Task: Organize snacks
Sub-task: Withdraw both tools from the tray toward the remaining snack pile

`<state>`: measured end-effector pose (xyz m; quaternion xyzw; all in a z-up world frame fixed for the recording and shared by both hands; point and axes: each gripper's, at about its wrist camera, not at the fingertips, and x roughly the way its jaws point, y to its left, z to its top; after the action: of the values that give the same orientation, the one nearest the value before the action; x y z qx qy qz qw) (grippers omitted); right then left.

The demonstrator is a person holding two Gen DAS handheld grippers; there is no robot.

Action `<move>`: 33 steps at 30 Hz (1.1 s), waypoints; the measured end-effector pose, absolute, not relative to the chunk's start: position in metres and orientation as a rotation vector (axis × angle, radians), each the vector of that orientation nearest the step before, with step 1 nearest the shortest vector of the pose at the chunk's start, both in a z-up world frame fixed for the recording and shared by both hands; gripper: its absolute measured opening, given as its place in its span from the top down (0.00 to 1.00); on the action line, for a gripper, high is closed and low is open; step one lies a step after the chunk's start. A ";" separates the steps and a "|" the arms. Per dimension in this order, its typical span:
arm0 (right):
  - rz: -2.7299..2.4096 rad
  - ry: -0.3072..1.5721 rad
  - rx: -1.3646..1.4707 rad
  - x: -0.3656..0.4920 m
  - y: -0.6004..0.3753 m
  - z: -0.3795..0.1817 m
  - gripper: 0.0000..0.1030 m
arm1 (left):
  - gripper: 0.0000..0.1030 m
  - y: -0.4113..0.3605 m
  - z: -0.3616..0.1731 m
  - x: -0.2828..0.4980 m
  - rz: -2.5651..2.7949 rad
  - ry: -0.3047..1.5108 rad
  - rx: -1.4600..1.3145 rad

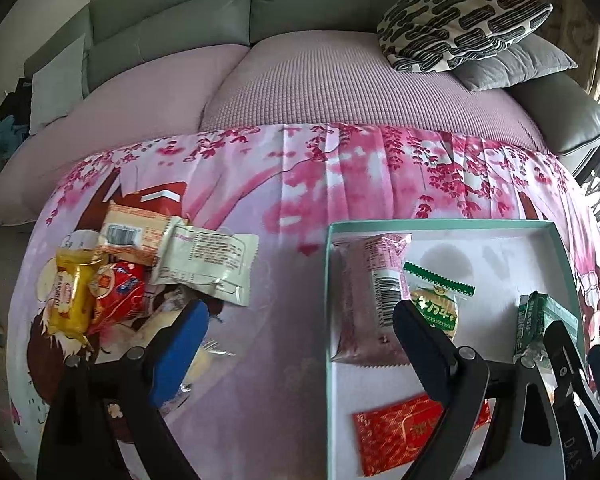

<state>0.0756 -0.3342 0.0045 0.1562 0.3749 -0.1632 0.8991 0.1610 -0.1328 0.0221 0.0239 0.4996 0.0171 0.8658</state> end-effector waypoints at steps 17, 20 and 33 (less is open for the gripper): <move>-0.292 0.830 0.280 0.075 -0.288 0.010 0.00 | 0.09 -0.077 0.022 0.132 0.133 1.043 0.084; -0.256 0.841 0.276 0.077 -0.272 0.010 0.00 | 0.09 -0.059 0.016 0.125 0.165 1.056 0.080; -0.098 0.868 0.199 0.081 -0.193 0.011 0.00 | 0.09 0.032 0.023 0.109 0.325 1.041 -0.058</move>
<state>0.0810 -0.1934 0.0112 0.0964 0.4196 -0.0475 0.9013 0.1094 0.0324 0.0231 -0.0276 0.4952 0.1546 0.8544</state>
